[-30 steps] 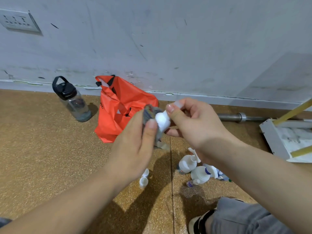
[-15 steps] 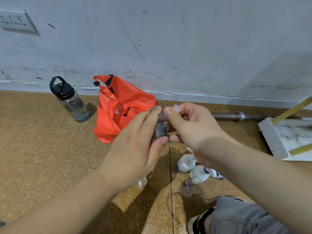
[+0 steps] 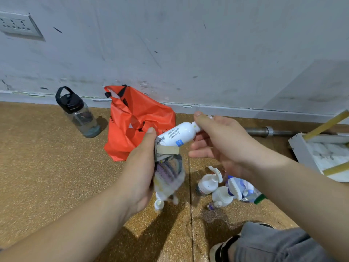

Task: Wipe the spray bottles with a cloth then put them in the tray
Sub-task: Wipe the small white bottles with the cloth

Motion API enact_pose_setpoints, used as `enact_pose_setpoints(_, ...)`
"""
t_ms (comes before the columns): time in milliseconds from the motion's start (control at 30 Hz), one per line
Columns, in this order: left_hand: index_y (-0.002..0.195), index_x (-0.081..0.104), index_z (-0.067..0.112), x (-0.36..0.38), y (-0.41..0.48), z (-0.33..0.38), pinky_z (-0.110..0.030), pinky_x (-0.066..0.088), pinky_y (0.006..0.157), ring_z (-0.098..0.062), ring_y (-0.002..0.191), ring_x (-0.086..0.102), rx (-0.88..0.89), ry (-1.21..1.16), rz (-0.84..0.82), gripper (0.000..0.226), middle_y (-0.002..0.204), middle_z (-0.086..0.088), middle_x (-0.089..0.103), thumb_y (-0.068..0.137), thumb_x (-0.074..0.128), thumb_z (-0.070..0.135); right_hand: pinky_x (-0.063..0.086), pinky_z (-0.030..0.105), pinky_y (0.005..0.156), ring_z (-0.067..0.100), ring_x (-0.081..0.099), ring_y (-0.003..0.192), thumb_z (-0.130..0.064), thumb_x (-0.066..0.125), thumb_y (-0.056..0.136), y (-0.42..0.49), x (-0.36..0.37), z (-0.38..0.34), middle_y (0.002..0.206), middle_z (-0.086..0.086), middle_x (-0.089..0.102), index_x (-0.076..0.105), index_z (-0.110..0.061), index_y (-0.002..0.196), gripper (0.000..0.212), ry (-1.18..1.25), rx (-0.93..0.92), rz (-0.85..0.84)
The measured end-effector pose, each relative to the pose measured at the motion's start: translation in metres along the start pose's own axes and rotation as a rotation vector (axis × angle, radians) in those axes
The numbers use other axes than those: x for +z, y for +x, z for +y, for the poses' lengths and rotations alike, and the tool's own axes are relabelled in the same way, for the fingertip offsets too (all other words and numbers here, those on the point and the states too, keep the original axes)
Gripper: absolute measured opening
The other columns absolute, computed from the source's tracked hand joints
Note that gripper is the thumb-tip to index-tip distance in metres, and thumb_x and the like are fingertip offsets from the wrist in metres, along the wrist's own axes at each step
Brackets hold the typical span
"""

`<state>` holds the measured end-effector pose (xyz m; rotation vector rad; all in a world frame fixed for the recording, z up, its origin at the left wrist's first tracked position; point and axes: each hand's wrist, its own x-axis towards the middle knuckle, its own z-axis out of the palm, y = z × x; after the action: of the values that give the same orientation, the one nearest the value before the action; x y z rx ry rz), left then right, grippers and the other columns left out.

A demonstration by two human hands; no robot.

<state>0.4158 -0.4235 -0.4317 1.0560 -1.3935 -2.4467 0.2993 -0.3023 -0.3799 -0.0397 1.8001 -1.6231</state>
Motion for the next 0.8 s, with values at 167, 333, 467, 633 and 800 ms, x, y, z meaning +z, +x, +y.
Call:
enact_pose_setpoints(167,0.105,0.072,0.018,-0.005,0.005,0.005,-0.029,0.056,0.048,-0.019,0.061,0.076,0.001,0.066,0.145,0.055,0.074,-0.004,0.079,0.103,0.042,0.064,0.056,0.034,0.055,0.018,0.058,0.066,-0.028,0.064,0.101,0.002,-0.008,-0.011,0.087,0.014,0.059,0.064,-0.003,0.114,0.029,-0.124,-0.135,-0.162)
enact_pose_setpoints(333,0.102,0.067,0.017,-0.015,0.01,-0.005,-0.021,0.05,0.058,-0.016,0.075,0.072,0.057,0.236,0.232,0.054,0.081,0.003,0.075,0.107,0.035,0.06,0.061,0.033,0.068,0.019,0.061,0.073,-0.003,0.061,0.1,0.0,-0.008,-0.004,0.093,0.02,0.06,0.066,-0.004,0.105,0.007,-0.215,-0.301,-0.23)
enact_pose_setpoints(467,0.101,0.072,0.011,-0.019,0.013,-0.011,-0.032,0.057,0.071,-0.024,0.084,0.072,0.072,0.407,0.266,0.064,0.089,-0.005,0.076,0.106,0.032,0.062,0.061,0.054,0.081,0.039,0.07,0.085,-0.01,0.072,0.094,-0.004,0.002,0.008,0.1,0.018,0.073,0.067,-0.018,0.087,0.012,-0.373,-0.467,-0.154)
enact_pose_setpoints(633,0.098,0.065,0.018,-0.019,0.017,-0.015,-0.044,0.055,0.086,-0.02,0.083,0.067,0.378,0.579,0.313,0.056,0.086,-0.001,0.072,0.107,0.029,0.06,0.056,0.062,0.086,0.044,0.069,0.095,-0.008,0.07,0.095,0.001,0.003,0.012,0.099,0.017,0.074,0.067,-0.016,0.088,0.011,-0.347,-0.458,-0.05)
enact_pose_setpoints(800,0.084,0.049,0.022,-0.017,0.016,0.003,-0.031,0.041,0.069,-0.004,0.066,0.05,0.557,0.686,0.317,0.041,0.075,0.009,0.054,0.112,0.029,0.045,0.059,0.061,0.085,0.047,0.07,0.092,-0.029,0.074,0.088,0.005,-0.002,0.009,0.097,0.025,0.072,0.07,-0.023,0.085,0.008,-0.357,-0.401,0.02)
